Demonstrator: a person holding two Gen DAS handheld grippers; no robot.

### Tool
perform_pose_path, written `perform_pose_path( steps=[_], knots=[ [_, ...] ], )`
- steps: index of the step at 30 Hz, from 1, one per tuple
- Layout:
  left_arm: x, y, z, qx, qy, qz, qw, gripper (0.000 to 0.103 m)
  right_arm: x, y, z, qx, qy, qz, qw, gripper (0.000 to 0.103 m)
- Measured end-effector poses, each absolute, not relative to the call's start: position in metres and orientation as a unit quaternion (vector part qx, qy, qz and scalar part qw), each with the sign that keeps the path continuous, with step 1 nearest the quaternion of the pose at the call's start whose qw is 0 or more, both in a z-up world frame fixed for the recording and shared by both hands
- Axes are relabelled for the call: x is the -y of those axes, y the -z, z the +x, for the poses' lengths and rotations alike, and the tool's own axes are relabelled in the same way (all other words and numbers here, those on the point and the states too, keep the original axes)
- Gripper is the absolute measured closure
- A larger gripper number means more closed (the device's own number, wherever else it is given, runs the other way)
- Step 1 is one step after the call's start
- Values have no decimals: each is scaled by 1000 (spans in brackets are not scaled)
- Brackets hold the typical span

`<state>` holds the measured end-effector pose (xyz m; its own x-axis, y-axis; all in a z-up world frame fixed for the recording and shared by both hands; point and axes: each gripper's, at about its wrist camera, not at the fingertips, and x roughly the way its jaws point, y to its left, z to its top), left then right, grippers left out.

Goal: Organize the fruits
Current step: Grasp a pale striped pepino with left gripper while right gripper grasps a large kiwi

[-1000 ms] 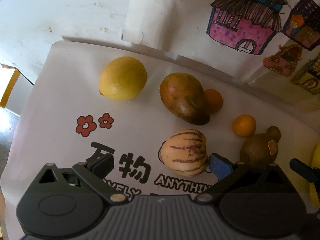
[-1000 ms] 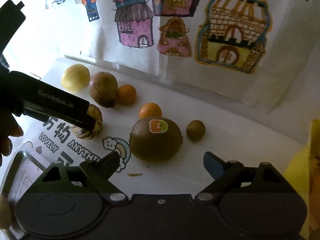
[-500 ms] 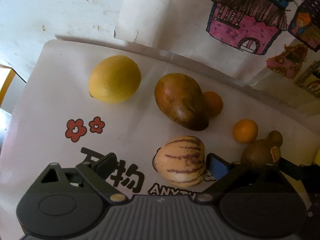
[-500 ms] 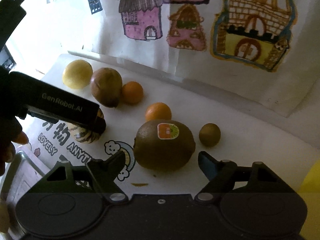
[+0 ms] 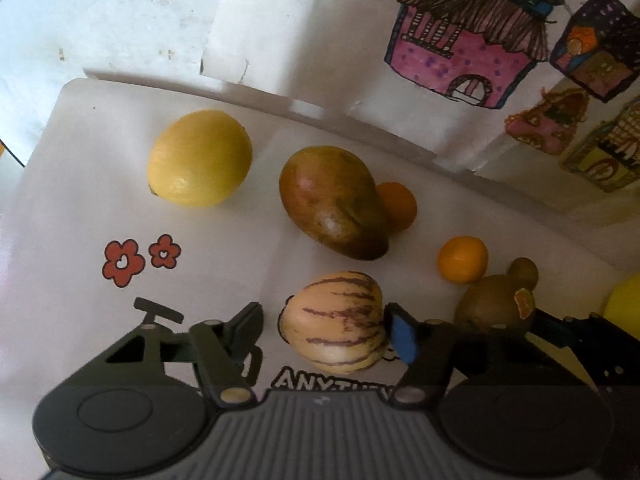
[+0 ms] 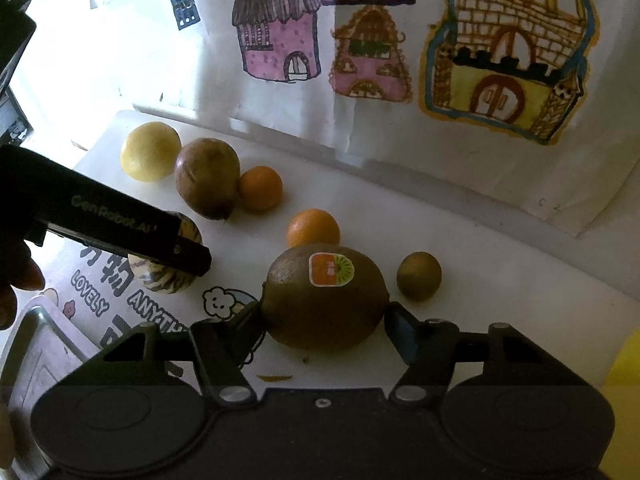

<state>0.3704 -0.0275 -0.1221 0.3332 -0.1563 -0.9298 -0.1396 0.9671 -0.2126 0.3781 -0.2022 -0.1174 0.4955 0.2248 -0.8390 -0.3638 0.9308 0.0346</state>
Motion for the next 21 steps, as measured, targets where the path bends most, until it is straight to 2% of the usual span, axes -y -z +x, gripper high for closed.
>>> perform_pose_path(
  steps=[4, 21],
  knots=[
    [28, 122, 370, -578, 15, -139, 804, 46, 206, 114, 376, -472, -171, -68, 862, 34],
    [18, 122, 373, -583, 30, -134, 801, 47, 205, 120, 378, -465, -158, -44, 870, 35]
  ],
)
